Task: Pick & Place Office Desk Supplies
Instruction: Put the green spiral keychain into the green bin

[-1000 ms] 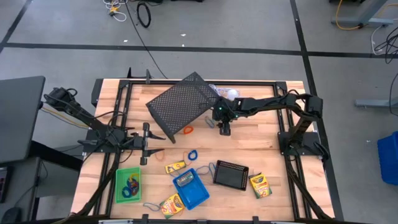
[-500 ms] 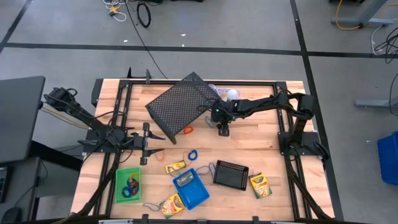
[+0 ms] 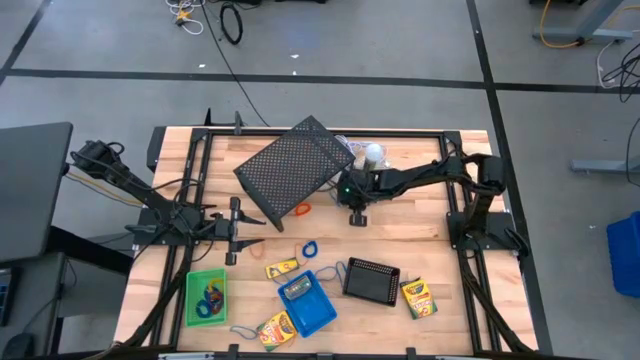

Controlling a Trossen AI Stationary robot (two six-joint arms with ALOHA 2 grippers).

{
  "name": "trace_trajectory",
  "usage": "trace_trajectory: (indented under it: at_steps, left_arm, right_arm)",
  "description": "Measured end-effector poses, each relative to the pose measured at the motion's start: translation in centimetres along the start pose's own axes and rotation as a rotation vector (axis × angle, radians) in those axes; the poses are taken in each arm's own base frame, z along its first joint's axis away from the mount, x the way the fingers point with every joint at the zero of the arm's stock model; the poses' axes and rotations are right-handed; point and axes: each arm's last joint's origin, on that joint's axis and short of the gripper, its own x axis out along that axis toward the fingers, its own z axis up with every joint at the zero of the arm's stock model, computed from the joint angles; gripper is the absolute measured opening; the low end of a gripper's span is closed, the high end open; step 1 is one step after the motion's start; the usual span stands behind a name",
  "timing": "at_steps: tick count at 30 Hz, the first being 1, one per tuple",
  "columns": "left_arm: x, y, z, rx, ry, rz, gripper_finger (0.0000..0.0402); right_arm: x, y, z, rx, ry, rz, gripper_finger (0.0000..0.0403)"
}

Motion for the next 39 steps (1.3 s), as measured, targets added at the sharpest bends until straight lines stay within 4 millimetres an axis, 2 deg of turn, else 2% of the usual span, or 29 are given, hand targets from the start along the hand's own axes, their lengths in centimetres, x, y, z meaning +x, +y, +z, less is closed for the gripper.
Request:
trace_trajectory:
  at_steps: [4, 10, 19, 23, 32, 39]
  left_arm:
    - [0.0, 0.0, 0.0, -0.003, 0.000, 0.000, 0.0207]
    - [0.0, 0.0, 0.0, -0.008, 0.000, 0.000, 0.0207]
    - [0.0, -0.1, 0.1, -0.031, -0.010, -0.029, 0.0207]
    - [0.1, -0.2, 0.4, -0.044, -0.030, -0.059, 0.0207]
    - [1.0, -0.6, 1.8, -0.093, -0.070, -0.192, 0.0207]
    - [3.4, -0.1, 1.7, -0.135, -0.076, -0.242, 0.0207]
  right_arm:
    - [-0.7, 2.1, 0.2, -0.033, 0.007, 0.008, 0.0008]
    - [-3.3, 4.5, 1.1, -0.071, -0.082, 0.028, 0.0007]
    - [-8.1, 7.3, 2.9, -0.129, -0.347, 0.151, 0.0006]
    - [-9.4, 8.3, 3.7, -0.174, -0.469, 0.264, 0.0006]
    - [-10.8, 8.6, 5.6, -0.256, -0.739, 0.413, 0.0006]
    - [-11.7, 8.6, 6.4, -0.302, -0.866, 0.518, 0.0006]
